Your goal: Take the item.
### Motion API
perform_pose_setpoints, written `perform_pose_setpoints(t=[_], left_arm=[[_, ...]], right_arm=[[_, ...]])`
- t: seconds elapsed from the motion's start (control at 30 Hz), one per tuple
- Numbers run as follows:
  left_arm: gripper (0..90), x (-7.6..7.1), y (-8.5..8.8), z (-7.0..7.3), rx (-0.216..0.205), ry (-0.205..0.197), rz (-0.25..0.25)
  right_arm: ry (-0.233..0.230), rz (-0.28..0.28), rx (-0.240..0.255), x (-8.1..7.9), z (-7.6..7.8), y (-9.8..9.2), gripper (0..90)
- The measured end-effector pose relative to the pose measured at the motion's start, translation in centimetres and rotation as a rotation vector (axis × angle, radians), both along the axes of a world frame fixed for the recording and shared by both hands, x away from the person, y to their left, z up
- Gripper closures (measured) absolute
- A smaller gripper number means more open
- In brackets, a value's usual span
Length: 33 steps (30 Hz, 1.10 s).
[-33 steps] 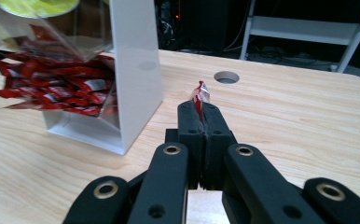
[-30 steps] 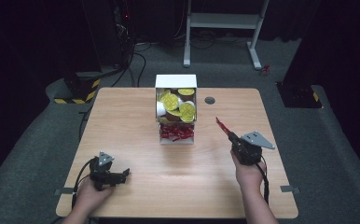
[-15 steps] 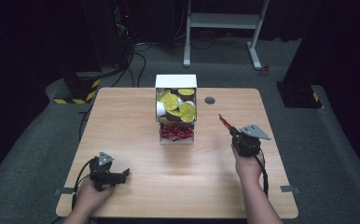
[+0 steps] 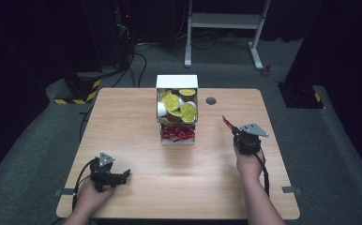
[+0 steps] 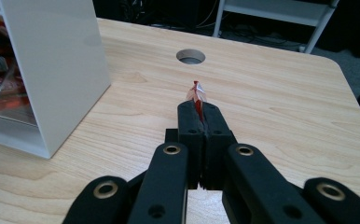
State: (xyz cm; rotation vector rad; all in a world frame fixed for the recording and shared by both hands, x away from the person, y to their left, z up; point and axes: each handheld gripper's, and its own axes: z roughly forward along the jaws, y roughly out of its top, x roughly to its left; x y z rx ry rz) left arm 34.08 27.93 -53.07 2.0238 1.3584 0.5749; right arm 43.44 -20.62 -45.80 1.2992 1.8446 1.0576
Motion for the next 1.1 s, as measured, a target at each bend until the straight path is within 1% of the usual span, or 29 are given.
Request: perform_pose_setpoints(t=[0.27,0.37,0.4,0.43,0.53,0.6,0.73,0.97,1.0,1.07,1.1], left_arm=[[0.3,0.0,0.0,0.0,0.003,-0.001,-0.001],[0.3,0.0,0.0,0.0,-0.003,0.001,0.002],[0.3,0.0,0.0,0.0,-0.003,0.001,0.002],[0.3,0.0,0.0,0.0,-0.003,0.001,0.002],[0.3,0.0,0.0,0.0,-0.003,0.001,0.002],[0.3,0.0,0.0,0.0,-0.003,0.001,0.002],[0.3,0.0,0.0,0.0,-0.003,0.001,0.002],[0.3,0.0,0.0,0.0,-0.003,0.001,0.002],[0.3,0.0,0.0,0.0,-0.003,0.001,0.002],[0.3,0.0,0.0,0.0,-0.003,0.001,0.002],[0.3,0.0,0.0,0.0,-0.003,0.001,0.002]], right_arm=[[0.025,-0.015,-0.025,0.5,-1.1,0.1,89.0],[0.039,-0.022,-0.021,0.6,-1.5,0.0,89.0],[0.038,-0.02,-0.025,0.6,-1.5,-0.1,89.0],[0.04,-0.028,-0.017,0.6,-1.7,0.0,89.0],[0.043,-0.022,-0.023,0.6,-1.9,-0.2,88.8],[0.052,-0.025,-0.021,0.6,-2.1,-0.2,88.7],[0.065,-0.011,-0.034,0.6,-2.5,0.0,88.0],[0.122,-0.012,-0.035,0.6,-4.2,0.5,87.6],[0.122,-0.007,-0.042,0.6,-4.5,0.5,87.5],[0.143,-0.007,-0.04,0.7,-4.9,0.6,87.4],[0.145,-0.001,-0.048,0.7,-5.0,0.7,87.4]])
